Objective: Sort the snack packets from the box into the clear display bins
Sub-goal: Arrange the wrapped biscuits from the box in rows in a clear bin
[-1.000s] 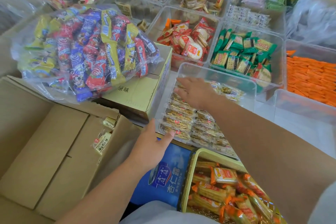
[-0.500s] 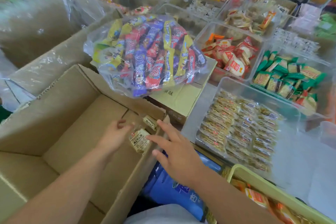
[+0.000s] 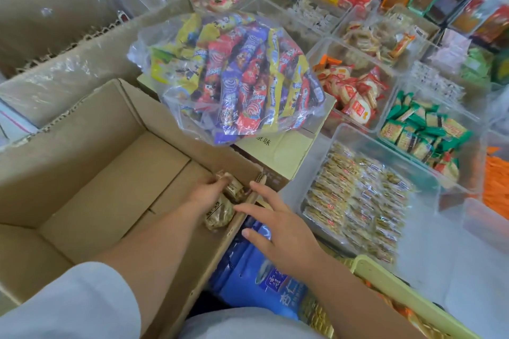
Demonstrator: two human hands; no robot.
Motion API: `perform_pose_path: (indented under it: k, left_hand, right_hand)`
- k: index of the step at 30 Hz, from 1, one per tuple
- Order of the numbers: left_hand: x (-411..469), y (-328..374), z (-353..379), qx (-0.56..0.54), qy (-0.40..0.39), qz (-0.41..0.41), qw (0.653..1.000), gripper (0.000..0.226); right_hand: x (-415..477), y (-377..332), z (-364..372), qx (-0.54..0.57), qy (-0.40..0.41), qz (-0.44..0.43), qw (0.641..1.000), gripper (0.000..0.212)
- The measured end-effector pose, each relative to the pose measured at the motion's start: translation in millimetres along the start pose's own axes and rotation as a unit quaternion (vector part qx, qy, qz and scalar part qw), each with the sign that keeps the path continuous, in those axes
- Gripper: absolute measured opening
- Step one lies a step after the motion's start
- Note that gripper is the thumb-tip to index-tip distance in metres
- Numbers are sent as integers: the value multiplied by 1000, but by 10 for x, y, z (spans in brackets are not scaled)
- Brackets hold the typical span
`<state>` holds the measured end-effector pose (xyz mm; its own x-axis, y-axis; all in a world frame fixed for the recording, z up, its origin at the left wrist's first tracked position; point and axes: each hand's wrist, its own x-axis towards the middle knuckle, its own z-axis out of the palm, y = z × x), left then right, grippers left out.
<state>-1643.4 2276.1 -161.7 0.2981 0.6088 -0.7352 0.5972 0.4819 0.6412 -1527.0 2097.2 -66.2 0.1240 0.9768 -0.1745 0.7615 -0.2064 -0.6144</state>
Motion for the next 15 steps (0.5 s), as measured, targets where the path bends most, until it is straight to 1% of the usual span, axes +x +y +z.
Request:
perform_pose_path:
  k: [2,4,6,9,12,15]
  left_hand:
    - [42,-19,6,6,-13,-18,1000,85]
    - [58,11,22,-4,-3,-31,999,85]
    - [85,52,44,-29,15,-22,999,74]
    - [113,74,79,-59,28,-17,998,68]
    - [130,19,100,-81,54,-19,995,50]
    - [125,-53,105,-93,57,-22,994,43]
  right_hand:
    - [4,15,-9,12,-7,0,1000,44]
    - [3,24,-18,23,-11,0,1000,45]
    - [1,26,-25,30,-13,1,999,45]
    - [-1,23,-34,29,-14,1,999,44]
    - [-6,27,-47,31,-18,4,999,43]
    - [-14,35,-51,37,-21,10,999,45]
